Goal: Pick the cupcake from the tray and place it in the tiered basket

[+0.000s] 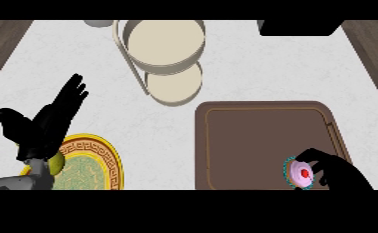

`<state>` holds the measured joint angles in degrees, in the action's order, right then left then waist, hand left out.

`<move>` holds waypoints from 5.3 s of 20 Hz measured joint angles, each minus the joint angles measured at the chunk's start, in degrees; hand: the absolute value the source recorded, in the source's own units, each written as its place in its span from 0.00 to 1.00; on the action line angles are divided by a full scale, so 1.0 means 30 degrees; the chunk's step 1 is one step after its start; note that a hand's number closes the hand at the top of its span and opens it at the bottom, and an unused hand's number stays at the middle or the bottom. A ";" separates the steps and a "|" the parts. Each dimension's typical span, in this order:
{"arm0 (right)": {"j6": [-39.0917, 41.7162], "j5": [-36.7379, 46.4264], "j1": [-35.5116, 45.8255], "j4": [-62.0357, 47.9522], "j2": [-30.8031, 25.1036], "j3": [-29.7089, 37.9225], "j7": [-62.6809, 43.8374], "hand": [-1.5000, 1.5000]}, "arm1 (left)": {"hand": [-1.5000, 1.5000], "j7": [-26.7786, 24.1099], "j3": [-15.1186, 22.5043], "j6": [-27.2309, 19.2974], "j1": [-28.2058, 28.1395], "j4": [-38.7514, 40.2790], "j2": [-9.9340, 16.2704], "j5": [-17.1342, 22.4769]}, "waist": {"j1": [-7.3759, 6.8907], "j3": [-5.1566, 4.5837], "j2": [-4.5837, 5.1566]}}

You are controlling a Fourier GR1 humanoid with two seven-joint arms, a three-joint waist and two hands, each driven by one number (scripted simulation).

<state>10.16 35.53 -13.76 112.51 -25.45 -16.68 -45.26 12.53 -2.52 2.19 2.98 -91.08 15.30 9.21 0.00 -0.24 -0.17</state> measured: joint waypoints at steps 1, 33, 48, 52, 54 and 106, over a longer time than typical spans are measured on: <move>0.0127 0.0144 0.0078 -0.0214 -0.0092 0.0091 0.0334 1.00 | 0.50 -0.0030 -0.0065 0.0060 0.0109 0.0089 -0.0023 -0.0032 | 0.0006 -0.0009 -0.0008; -0.3108 1.7190 0.5075 0.6436 0.6935 -0.7935 -0.4322 1.00 | 0.50 0.0165 -0.0181 0.0241 0.0129 0.0063 -0.0781 -0.0753 | -0.0054 0.0051 0.0008; -0.2000 1.1180 1.8534 -0.2380 0.8279 -0.5313 -0.6882 1.00 | 0.50 0.0010 0.0030 0.0570 0.0796 0.0681 -0.1025 -0.1099 | -0.0732 0.0038 0.0122; -0.2821 0.9786 2.1057 -0.5377 0.8297 -0.4397 -0.7010 1.00 | 0.50 -0.0255 -0.0006 0.0791 0.0702 0.0817 -0.0984 -0.1082 | -0.0835 0.0042 0.0136; -0.3193 0.9089 2.1975 -0.6887 0.8302 -0.3954 -0.6883 1.00 | 0.50 0.0043 0.0091 0.0690 0.0784 0.0551 -0.1101 -0.1085 | -0.0876 0.0045 0.0137; -2.2499 0.4983 2.8355 -2.1145 0.8310 -0.0264 -0.4850 0.00 | 0.50 -0.0144 -0.0491 0.0833 0.0417 0.0565 -0.1263 -0.1341 | -0.0366 0.0079 0.0059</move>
<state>-57.34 50.48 71.31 49.08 -0.52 -17.47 -59.81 12.10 -3.99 4.69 4.23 -89.39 11.51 5.19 -1.10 0.00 0.01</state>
